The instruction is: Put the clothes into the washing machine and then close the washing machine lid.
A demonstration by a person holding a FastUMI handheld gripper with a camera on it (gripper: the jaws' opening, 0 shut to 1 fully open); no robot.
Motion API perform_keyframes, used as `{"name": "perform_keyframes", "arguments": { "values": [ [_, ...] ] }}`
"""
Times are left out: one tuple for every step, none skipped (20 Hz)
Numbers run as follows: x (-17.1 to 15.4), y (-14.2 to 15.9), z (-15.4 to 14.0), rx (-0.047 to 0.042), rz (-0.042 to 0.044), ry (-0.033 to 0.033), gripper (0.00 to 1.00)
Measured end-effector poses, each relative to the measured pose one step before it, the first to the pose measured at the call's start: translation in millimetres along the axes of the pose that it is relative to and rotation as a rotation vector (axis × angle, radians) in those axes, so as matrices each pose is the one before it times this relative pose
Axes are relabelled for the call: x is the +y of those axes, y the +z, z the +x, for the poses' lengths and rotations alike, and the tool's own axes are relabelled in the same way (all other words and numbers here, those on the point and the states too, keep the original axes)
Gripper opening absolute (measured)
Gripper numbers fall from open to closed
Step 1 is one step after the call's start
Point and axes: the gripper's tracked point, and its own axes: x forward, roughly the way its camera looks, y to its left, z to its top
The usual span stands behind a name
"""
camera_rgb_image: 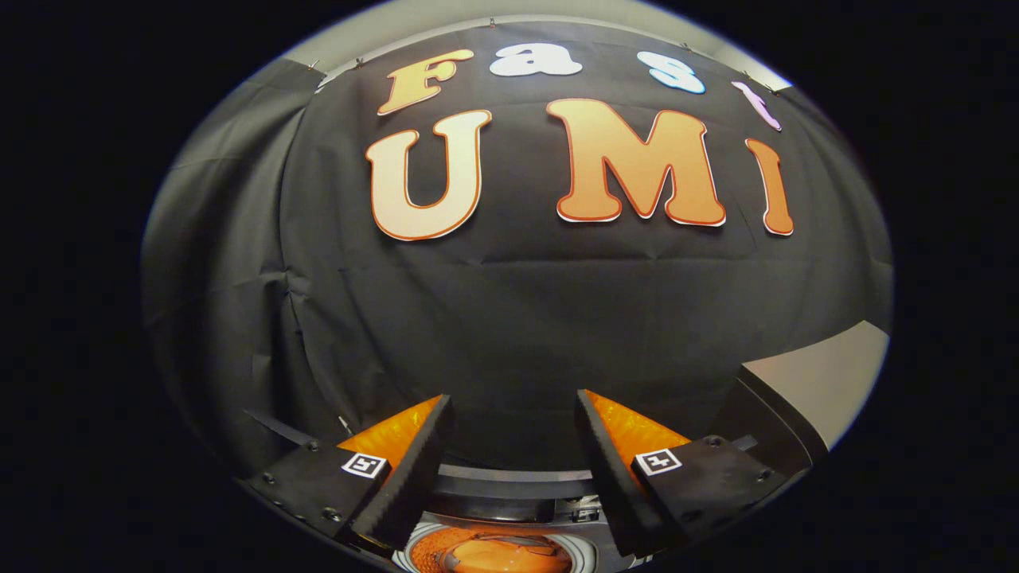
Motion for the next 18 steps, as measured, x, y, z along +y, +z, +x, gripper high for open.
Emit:
{"name": "perform_keyframes", "arguments": {
  "values": [
    [0.55, -1.73, -4.73, -0.00019, -0.00063, 0.00026, 0.98],
    [0.8, -2.3, -3.95, 0.00073, -0.00011, 0.00013, 0.98],
    [0.34, -3.03, -4.09, 0.00211, -0.00009, 0.00052, 0.98],
    [0.93, -3.06, -4.26, 0.00149, -0.00056, 0.00113, 0.98],
    [0.55, -2.58, -3.35, 0.00189, -0.0012, 0.00164, 0.98],
    [1.56, -2.38, -3.48, 0.00312, 0.00019, 0.00122, 0.98],
    [0.72, -2.95, -3.53, 0.00518, 0.00073, -0.00003, 0.98],
    [0.2, -4.75, -5.1, 0.00392, -0.00074, 0.00104, 0.98],
    [1.22, -4.35, -4.96, -0.0032, -0.00054, 0.00257, 0.98],
    [0.83, -3.47, -5.42, -0.00002, 0.00013, 0.00269, 0.98],
    [0.62, -5.52, -5.44, 0.00469, 0.0007, 0.00234, 0.98],
    [1.34, -5.05, -4.92, 0.0081, 0.00041, 0.00168, 0.98],
    [0.57, -6.25, -4.9, 0.00505, 0.00014, 0.00236, 0.98],
    [1.73, -5.34, -4.79, -0.00248, 0.00099, 0.00108, 0.98],
    [0.62, -5.6, -4.1, -0.00254, -0.00229, 0.00257, 0.98],
    [-0.62, -17.6, -1.95, 0.03754, -0.01201, -0.00701, 0.98],
    [-2.85, -22.35, -0.92, 0.06101, -0.00642, -0.00409, 0.98],
    [-0.24, -28.11, 0.9, 0.05878, 0.01507, 0.01069, 0.99]
  ]
}}
